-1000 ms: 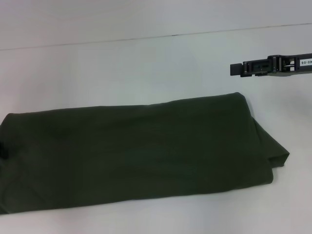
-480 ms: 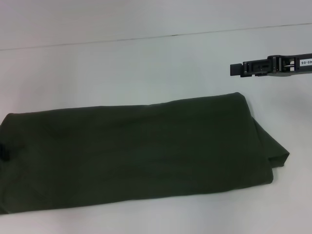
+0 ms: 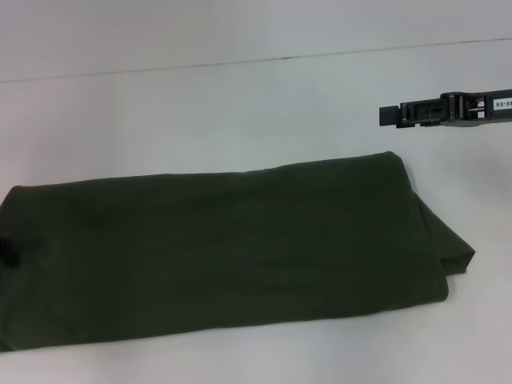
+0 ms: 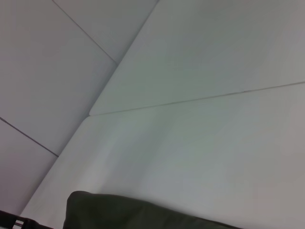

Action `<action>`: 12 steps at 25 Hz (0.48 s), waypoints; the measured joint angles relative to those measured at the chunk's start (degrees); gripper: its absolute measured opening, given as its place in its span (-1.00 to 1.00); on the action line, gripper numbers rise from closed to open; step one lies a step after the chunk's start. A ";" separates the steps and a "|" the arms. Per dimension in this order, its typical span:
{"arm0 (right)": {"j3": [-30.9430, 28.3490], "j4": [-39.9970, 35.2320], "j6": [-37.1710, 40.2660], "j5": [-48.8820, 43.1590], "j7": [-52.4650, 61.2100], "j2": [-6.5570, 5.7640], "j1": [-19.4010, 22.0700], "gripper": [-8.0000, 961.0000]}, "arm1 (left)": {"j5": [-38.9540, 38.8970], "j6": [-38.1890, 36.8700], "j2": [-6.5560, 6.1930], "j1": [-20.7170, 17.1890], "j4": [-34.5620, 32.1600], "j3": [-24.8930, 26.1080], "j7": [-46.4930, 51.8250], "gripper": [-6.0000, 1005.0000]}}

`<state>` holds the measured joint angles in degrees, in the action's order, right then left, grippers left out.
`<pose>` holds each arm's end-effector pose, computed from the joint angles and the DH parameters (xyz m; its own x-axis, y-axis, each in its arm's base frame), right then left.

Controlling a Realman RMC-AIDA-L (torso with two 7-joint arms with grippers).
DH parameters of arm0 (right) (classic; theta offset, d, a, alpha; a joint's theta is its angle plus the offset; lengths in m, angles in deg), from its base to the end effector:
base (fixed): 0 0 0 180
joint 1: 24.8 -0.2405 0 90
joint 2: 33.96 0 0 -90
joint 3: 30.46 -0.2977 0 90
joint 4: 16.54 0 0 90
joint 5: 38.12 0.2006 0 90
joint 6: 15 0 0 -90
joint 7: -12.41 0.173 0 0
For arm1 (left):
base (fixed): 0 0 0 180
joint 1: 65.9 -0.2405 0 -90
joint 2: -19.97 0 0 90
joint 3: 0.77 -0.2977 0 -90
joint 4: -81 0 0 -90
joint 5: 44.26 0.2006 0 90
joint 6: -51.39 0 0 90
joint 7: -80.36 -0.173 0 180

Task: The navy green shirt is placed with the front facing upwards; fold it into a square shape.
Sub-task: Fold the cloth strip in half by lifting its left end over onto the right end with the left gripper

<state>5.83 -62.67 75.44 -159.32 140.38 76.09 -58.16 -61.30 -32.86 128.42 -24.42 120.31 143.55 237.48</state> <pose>0.2942 0.3943 0.0484 0.3843 -0.7893 -0.4790 -0.9011 -0.4334 -0.0087 -0.3693 0.3895 0.0403 -0.0371 0.9804 0.1934 0.9084 0.1137 -0.4024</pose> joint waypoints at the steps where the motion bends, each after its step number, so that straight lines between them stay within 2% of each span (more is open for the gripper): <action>1: 0.00 0.00 0.00 0.00 0.00 0.00 0.00 0.34 | 0.06 0.02 0.00 0.00 -0.11 0.00 -0.01 0.39; 12: 0.00 0.00 0.00 0.00 0.00 0.04 -0.04 0.34 | 0.52 0.04 0.37 0.07 -0.32 0.00 -0.29 0.36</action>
<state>5.83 -62.68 75.43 -159.32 140.38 76.12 -58.20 -60.78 -32.82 128.79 -24.35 119.99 143.55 237.19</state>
